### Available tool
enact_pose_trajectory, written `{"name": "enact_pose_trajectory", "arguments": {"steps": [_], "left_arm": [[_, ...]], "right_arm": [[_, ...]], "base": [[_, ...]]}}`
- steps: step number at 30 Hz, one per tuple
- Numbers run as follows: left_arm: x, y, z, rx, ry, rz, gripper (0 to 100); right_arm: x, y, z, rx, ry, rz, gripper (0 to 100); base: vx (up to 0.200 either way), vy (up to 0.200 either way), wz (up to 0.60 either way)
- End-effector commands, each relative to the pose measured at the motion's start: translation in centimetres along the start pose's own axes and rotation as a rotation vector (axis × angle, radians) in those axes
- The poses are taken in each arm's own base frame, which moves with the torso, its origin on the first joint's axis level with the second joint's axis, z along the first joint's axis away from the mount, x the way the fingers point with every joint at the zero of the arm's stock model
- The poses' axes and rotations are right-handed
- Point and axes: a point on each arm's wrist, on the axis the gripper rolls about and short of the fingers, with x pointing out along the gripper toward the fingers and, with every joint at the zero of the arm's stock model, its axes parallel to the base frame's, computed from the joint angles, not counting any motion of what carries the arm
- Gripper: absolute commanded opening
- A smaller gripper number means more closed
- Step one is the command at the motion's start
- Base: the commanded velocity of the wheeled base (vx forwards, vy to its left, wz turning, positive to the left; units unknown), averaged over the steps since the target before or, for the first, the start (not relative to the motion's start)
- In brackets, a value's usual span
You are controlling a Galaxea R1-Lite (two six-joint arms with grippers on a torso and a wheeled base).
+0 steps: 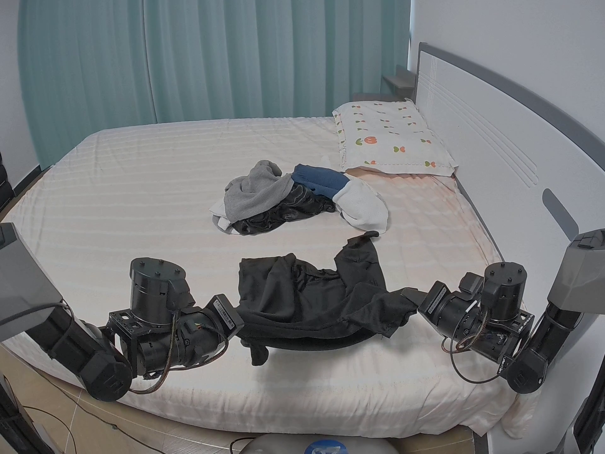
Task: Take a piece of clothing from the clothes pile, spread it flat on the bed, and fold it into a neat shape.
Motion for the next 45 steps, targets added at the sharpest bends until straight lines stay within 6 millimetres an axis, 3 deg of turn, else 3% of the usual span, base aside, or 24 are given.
{"name": "enact_pose_trajectory", "arguments": {"steps": [1,8,16,29,45], "left_arm": [[0.6,0.6,-0.3,-0.002,0.014,0.026,0],[0.3,0.3,0.4,-0.030,-0.023,0.014,0],[-0.4,0.0,1.2,-0.038,-0.052,-0.005,0],[-1.3,2.0,0.8,-0.146,-0.038,0.058,0],[-2.1,1.5,1.6,-0.168,-0.087,0.020,0]], "right_arm": [[0.0,0.0,0.0,-0.001,0.001,-0.001,0],[-0.2,0.5,-0.2,-0.008,-0.059,-0.003,0],[-0.2,0.8,-0.4,-0.011,-0.069,0.025,0],[0.5,0.6,-1.6,-0.026,-0.069,-0.005,0],[2.2,1.2,-1.5,-0.097,-0.237,-0.041,0]], "base": [[0.000,0.000,0.00],[0.000,0.000,0.00],[0.000,0.200,0.00],[0.000,0.200,0.00],[0.000,0.200,0.00]]}}
